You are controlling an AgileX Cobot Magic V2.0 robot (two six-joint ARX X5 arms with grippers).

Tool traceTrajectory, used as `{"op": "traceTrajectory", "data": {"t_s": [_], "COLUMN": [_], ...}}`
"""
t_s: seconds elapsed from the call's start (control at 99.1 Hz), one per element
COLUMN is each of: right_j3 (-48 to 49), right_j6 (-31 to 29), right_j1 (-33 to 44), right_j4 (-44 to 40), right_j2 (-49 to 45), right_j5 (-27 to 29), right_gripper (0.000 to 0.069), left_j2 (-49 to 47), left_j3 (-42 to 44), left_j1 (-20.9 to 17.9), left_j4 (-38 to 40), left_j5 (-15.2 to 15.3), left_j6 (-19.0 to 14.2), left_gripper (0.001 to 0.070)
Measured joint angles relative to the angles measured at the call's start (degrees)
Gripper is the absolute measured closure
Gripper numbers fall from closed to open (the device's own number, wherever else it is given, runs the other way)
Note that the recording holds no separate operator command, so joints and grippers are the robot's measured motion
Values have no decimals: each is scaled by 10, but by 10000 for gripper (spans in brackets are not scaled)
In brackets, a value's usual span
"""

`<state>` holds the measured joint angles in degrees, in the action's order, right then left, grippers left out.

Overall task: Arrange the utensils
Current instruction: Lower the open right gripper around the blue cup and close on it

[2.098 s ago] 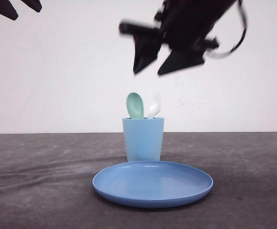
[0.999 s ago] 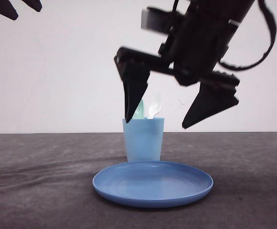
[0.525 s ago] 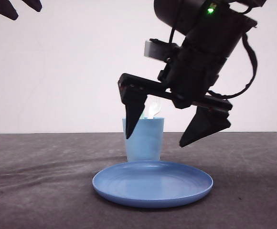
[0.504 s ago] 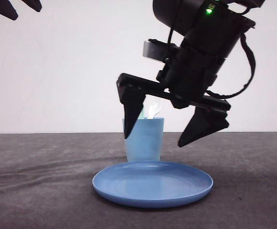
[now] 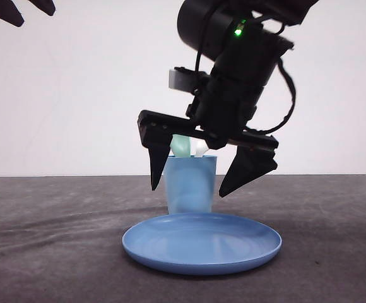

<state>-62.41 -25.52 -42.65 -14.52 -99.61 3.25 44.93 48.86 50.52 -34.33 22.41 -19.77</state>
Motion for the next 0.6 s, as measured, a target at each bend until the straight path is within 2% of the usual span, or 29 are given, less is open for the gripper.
{"op": "traceTrajectory", "data": {"t_s": [0.464, 0.595], "right_j3": [-23, -23], "right_j6": [14, 17], "right_j1": [16, 16], "right_j4": [20, 25], "right_j2": [-26, -26], "right_j5": [1, 1], "right_gripper": [12, 40], "left_j2": [0, 0], "left_j3": [0, 0], "left_j1": [0, 0], "left_j4": [-1, -1], "left_j5": [0, 0], "left_j6": [2, 2], "left_gripper": [480, 480]}}
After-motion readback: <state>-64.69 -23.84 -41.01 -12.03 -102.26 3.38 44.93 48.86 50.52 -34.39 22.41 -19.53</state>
